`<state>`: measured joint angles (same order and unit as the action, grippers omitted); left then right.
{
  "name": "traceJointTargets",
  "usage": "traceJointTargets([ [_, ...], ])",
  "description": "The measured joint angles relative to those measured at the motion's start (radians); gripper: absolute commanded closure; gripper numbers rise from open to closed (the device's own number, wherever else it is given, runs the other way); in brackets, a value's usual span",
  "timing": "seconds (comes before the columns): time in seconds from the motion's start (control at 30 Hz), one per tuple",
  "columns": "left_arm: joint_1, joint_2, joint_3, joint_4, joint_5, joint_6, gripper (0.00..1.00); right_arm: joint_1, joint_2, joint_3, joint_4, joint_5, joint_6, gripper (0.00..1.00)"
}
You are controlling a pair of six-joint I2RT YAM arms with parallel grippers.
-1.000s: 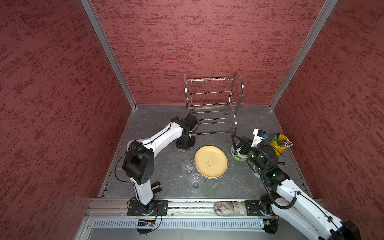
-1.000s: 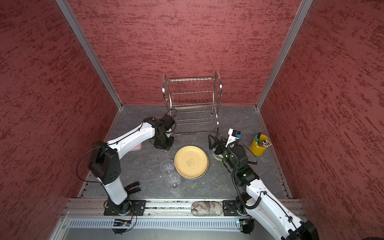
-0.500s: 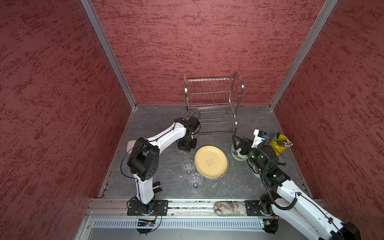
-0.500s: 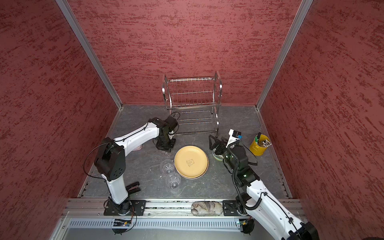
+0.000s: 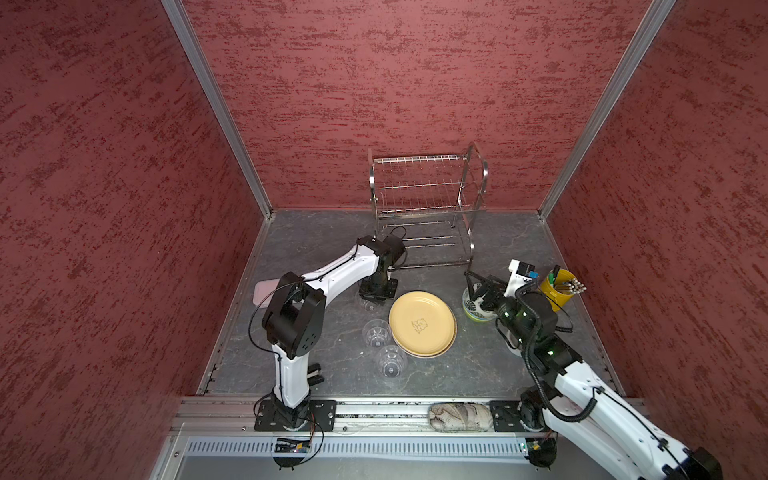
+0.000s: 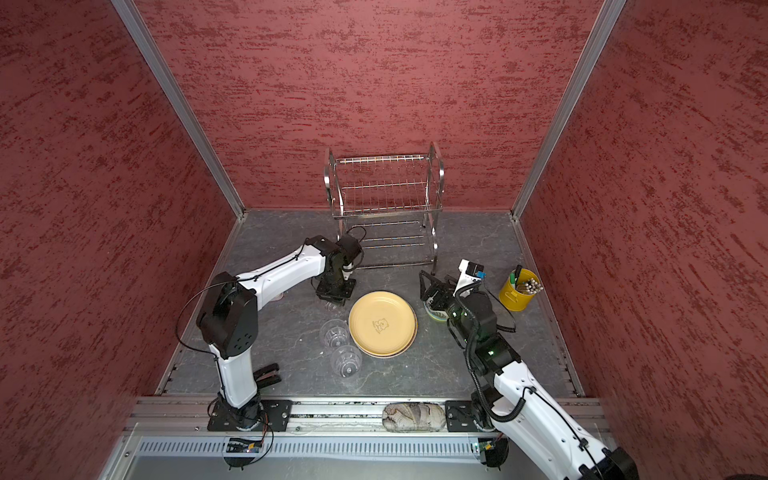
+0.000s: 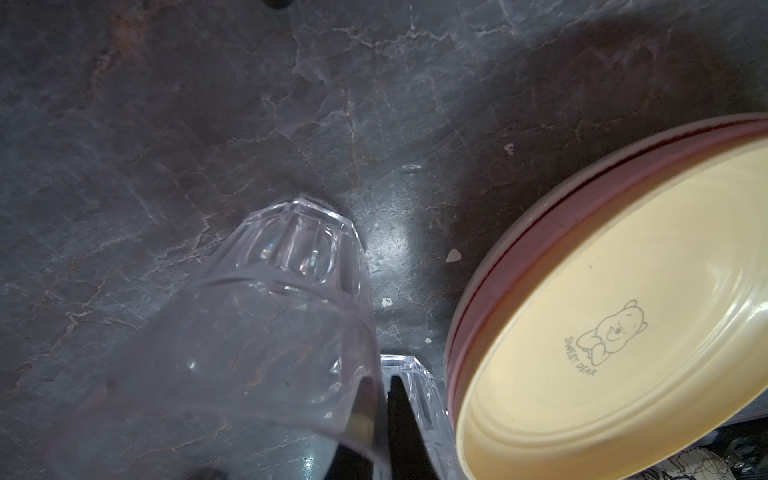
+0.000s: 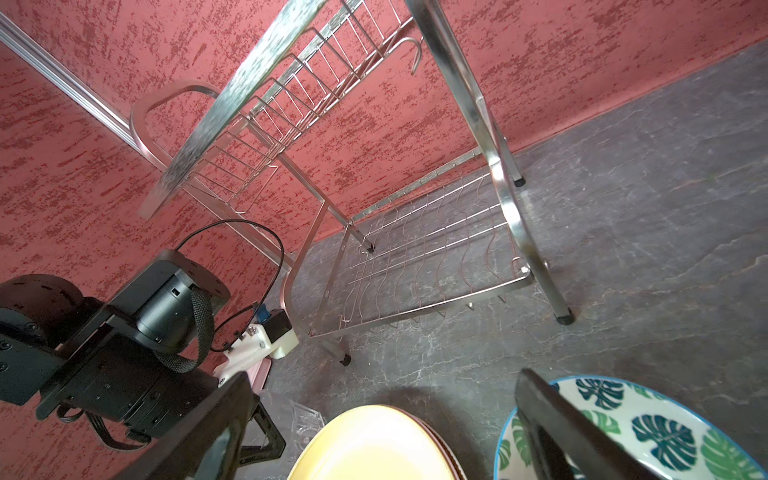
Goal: Unload the mixed dishes from the dish rack
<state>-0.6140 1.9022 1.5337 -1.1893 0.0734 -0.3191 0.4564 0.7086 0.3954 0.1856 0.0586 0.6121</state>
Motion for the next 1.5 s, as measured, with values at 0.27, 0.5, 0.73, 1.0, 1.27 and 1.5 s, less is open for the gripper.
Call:
traceJointTargets([
  [0.27, -0.012, 0.013, 0.013, -0.001, -0.002, 0.002, 0.76, 0.000, 0.000, 0.000, -0.005, 0.014, -0.002, 0.01],
  [0.5, -0.038, 0.013, 0.050, 0.000, -0.004, 0.002, 0.73, 0.000, 0.000, 0.000, -0.005, 0.018, -0.003, 0.01],
  [0.73, -0.080, 0.001, 0.084, 0.000, -0.028, -0.006, 0.73, 0.000, 0.000, 0.000, -0.012, 0.018, -0.003, 0.01],
  [1.0, -0.104, -0.065, 0.107, -0.006, -0.058, -0.019, 0.73, 0.000, -0.010, 0.000, -0.023, 0.019, -0.003, 0.01],
  [1.27, -0.122, -0.159, 0.105, -0.014, -0.129, -0.038, 0.73, 0.000, -0.010, 0.000, -0.037, 0.026, -0.008, 0.01],
  [1.5, -0.135, -0.417, -0.024, 0.079, -0.211, -0.051, 0.49, 0.000, -0.014, 0.013, -0.104, 0.069, -0.062, 0.01],
])
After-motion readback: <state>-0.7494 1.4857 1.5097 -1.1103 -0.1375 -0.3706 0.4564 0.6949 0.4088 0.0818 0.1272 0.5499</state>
